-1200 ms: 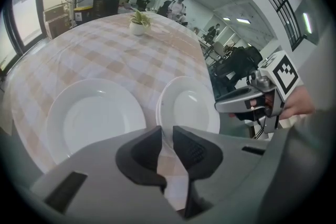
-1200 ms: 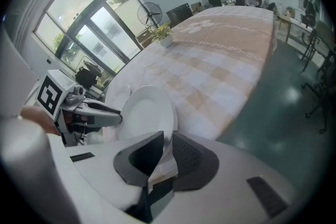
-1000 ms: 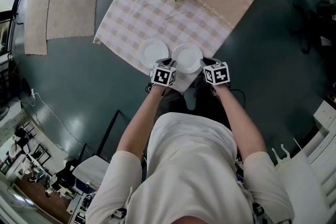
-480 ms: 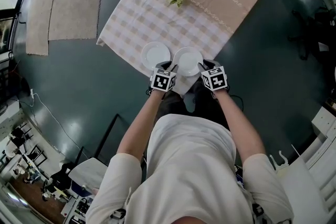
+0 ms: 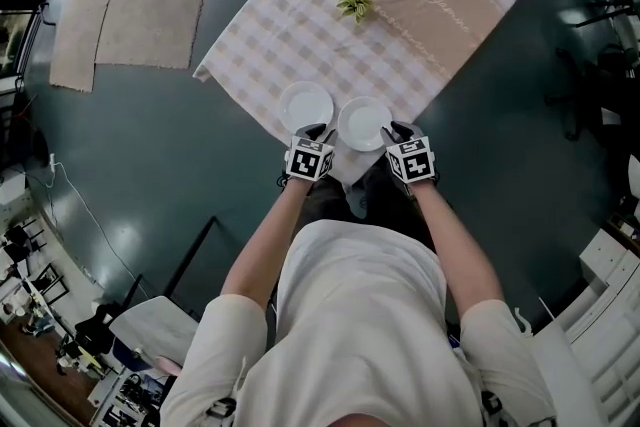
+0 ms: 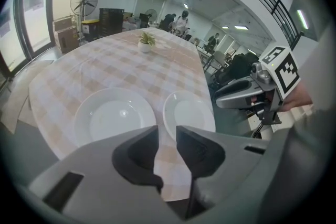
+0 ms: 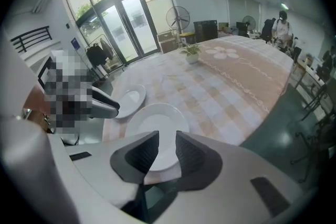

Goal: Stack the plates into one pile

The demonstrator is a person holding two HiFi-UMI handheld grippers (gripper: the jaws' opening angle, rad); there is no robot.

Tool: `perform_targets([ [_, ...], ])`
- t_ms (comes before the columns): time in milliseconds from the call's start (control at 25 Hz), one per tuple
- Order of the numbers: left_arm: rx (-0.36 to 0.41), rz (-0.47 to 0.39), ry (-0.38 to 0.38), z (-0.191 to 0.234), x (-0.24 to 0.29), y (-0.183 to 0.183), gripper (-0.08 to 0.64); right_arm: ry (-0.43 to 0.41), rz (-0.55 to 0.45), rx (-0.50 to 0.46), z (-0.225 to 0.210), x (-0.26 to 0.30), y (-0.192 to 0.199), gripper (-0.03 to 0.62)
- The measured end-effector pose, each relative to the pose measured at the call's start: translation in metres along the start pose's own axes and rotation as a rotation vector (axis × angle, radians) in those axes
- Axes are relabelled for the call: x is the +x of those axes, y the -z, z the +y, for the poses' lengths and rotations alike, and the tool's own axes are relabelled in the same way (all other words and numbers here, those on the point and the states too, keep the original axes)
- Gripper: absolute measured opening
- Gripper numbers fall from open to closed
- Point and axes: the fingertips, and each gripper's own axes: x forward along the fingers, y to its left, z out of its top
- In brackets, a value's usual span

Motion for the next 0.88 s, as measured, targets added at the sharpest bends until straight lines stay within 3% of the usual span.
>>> perform_targets([
  [440,-0.07,-0.069,-0.037,0.037,-0.028,0.005,0.106,-0.034,0.003,-0.063,0.032,0.016,-0.025,0.117],
  [880,-0.146,-0.085,-0.081,0.084,-0.041,0.011,0.106,-0.074,0.011,-0.101,0.063,0.047,-0.059,0.117],
])
